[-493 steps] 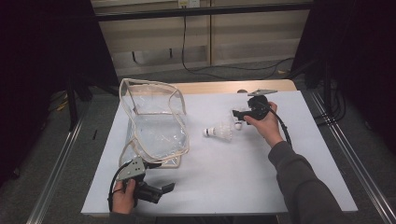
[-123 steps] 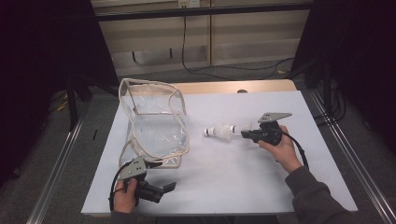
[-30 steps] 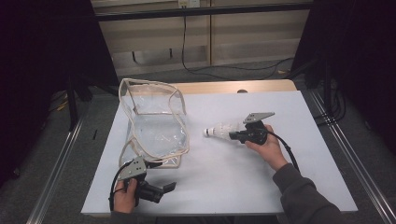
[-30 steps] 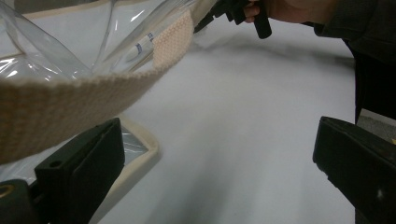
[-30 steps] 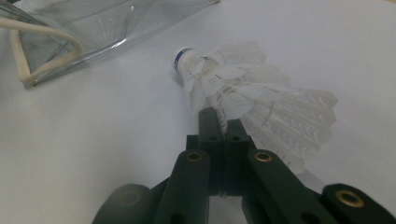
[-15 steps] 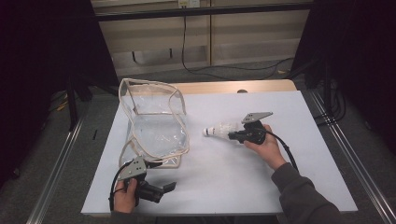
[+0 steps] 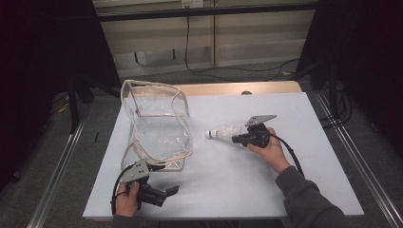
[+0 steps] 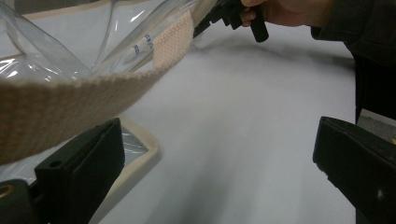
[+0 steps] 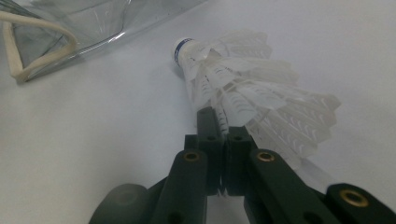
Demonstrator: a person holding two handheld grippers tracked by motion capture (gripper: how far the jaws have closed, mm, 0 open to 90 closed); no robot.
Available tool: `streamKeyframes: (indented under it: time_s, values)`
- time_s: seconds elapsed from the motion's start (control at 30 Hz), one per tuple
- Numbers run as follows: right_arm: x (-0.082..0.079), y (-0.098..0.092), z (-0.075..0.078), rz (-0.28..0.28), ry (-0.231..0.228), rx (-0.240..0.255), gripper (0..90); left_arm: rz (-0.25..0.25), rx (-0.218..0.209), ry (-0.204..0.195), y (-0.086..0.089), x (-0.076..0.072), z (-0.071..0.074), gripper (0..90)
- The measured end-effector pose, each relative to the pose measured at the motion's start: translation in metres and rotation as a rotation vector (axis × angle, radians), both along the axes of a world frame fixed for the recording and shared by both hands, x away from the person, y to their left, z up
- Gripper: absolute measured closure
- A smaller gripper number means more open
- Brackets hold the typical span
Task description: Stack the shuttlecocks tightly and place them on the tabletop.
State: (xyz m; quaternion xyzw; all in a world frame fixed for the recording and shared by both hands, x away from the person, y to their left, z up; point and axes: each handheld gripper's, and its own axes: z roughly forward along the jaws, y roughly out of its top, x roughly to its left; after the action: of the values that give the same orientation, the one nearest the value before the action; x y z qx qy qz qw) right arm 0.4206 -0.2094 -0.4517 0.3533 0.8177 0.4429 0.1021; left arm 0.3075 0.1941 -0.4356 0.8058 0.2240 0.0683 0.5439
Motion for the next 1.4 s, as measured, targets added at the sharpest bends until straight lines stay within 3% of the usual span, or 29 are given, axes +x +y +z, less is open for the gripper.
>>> streamKeyframes:
  time_s: [0.43,1.13,1.4]
  values:
    - [-0.001,0.001,-0.002,-0.002,0.009,-0.01,78.5,0.002,0.003,0.0,0.0,0.0,0.0,2.3]
    - [-0.01,-0.015,0.004,-0.036,0.0,0.025,66.5,0.0,0.006,-0.001,0.0,0.0,0.0,2.1]
    - [-0.012,-0.018,0.007,-0.048,0.003,0.04,56.1,0.001,0.005,-0.001,0.0,-0.001,0.0,2.1]
